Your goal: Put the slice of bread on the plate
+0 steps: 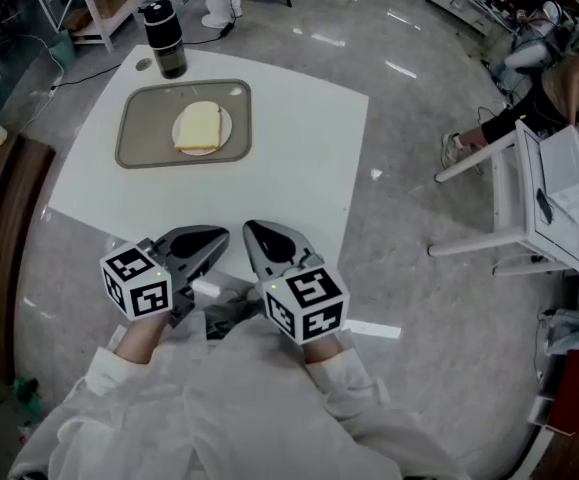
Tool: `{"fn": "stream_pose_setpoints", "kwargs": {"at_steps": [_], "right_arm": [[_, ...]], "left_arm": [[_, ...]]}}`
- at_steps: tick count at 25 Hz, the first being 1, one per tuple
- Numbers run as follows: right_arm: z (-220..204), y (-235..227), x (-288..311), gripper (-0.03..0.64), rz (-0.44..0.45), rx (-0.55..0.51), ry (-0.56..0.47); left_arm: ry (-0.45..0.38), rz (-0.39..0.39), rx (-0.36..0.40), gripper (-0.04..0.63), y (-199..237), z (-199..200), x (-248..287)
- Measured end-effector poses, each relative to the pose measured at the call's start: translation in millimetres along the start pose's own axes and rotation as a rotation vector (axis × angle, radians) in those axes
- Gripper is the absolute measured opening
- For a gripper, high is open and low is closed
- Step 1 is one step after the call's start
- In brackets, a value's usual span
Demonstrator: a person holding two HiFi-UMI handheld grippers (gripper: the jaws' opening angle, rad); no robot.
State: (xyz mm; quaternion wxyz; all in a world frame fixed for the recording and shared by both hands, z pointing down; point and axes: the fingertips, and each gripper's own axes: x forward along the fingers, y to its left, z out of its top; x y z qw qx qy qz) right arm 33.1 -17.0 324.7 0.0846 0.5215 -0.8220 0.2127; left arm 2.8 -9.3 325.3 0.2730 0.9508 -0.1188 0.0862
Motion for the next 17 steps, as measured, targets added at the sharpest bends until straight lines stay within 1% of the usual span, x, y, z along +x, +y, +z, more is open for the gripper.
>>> {"fn": "stream_pose_setpoints", "kwargs": {"at_steps": [9, 13, 17], "right_arm": [[-1.2, 5.6, 3.8, 0.014, -0.009, -0.048, 0.03], [-0.7, 9.7, 6.1, 0.014, -0.004, -0.049, 0.05], [-2.1, 15.9, 6.5, 0.014, -0.003, -0.048, 0.068]], "left_arm": [[-0.014, -0.03, -0.005, 0.009, 0.4, 0.9, 1.4], [-0.031, -0.008, -0.003, 0.009, 4.6, 6.1, -3.7], [-0.024, 0.0, -0.01, 0.009, 6.9, 6.5, -8.6]]}}
